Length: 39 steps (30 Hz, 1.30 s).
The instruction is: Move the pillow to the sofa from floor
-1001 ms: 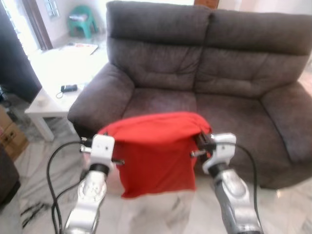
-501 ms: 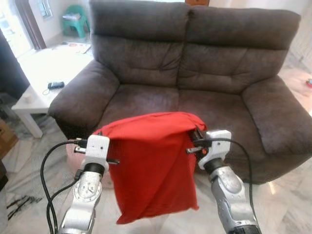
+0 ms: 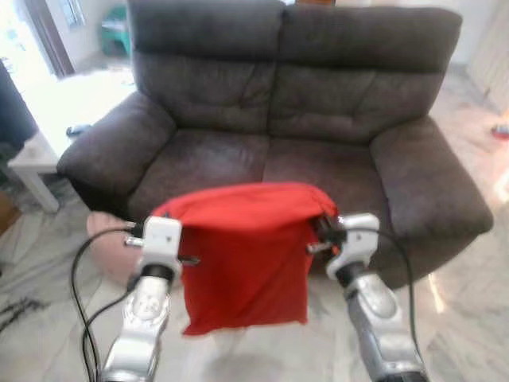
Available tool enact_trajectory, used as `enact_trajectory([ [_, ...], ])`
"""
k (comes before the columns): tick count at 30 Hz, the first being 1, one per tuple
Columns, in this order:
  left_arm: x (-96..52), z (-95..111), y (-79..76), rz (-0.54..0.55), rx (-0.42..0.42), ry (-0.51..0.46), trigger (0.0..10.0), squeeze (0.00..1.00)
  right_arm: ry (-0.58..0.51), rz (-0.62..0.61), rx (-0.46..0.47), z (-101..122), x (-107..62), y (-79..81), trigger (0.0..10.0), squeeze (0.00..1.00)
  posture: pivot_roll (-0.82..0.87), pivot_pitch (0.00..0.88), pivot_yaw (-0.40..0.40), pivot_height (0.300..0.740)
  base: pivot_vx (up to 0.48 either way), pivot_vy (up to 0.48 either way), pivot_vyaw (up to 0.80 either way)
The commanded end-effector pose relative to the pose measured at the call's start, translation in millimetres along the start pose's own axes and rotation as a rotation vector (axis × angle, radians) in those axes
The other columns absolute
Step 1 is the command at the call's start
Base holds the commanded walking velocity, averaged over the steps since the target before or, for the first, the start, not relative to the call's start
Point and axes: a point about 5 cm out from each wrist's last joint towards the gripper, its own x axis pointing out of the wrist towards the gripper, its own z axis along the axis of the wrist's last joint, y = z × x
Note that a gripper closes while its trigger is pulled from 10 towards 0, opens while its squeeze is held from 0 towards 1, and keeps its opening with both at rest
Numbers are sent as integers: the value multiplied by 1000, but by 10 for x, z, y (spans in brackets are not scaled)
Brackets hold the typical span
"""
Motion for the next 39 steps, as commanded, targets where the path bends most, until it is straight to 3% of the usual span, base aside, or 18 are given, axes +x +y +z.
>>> enact_trajectory([
  [1, 47, 129, 104, 36, 11, -66, 10000, 0, -113, 7, -2, 231, 88, 35, 10000, 0, 99, 22, -33, 740, 0, -270, 0],
  [13, 48, 135, 117, 37, 15, -70, 10000, 0, -115, 8, 0, 230, 92, 39, 10000, 0, 100, 21, -33, 740, 0, -270, 0],
  [39, 33, 207, 183, 42, 4, -105, 10000, 0, -122, 10, 7, 237, 119, 59, 10000, 0, 96, 0, -27, 740, 0, 0, 0],
])
